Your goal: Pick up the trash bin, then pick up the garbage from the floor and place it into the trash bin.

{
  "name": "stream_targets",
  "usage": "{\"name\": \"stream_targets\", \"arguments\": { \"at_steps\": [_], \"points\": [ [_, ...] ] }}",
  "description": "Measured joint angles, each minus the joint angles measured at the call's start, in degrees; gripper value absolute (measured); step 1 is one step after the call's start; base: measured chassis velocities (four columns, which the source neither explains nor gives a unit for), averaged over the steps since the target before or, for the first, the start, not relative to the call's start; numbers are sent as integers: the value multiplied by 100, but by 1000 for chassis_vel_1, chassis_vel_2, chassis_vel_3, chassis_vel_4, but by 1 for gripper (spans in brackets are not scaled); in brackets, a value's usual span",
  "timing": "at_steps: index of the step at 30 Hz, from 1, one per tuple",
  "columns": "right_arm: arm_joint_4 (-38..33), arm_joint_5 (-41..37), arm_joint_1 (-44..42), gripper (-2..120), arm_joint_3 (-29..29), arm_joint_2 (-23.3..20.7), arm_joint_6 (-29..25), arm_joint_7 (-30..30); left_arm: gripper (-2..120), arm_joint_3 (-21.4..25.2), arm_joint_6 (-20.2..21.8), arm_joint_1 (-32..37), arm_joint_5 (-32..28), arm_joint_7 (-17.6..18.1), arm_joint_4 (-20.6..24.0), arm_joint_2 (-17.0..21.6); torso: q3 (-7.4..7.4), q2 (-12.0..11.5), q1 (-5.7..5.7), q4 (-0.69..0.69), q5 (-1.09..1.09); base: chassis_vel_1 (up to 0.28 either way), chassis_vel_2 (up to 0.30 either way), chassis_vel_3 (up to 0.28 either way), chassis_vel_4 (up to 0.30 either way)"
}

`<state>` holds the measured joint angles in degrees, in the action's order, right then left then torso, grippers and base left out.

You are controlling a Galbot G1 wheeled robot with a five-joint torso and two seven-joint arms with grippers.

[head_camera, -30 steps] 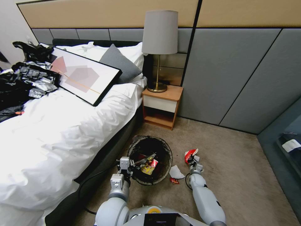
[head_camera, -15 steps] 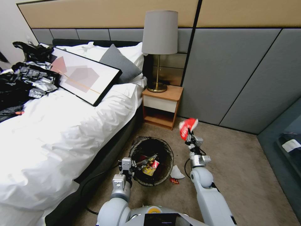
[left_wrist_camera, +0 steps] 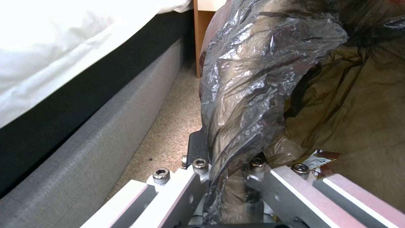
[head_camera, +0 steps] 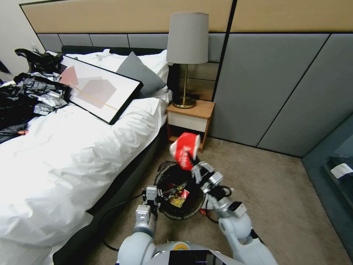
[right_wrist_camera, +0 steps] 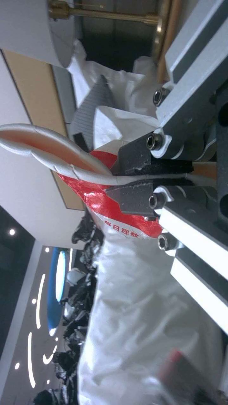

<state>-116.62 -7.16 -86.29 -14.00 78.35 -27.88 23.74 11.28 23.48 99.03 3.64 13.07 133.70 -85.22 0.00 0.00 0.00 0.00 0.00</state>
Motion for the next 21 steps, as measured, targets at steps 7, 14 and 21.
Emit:
{"name": "stream_targets", "arguments": {
  "at_steps": [7,14,21],
  "points": [
    [503,5,-187,0,-166,41,-269,52,0,10,-8,-24,-19,0,1,5,0,0,0,0,0,0,0,0,0],
    [960,-107,-301,0,-340,73,-455,95,0,21,-14,-32,-48,2,13,5,0,0,0,0,0,0,0,0,0],
    [1178,-184,-408,0,-422,95,-546,158,0,70,-14,-23,-55,9,65,0,0,0,0,0,0,0,0,0,0]
  ]
}}
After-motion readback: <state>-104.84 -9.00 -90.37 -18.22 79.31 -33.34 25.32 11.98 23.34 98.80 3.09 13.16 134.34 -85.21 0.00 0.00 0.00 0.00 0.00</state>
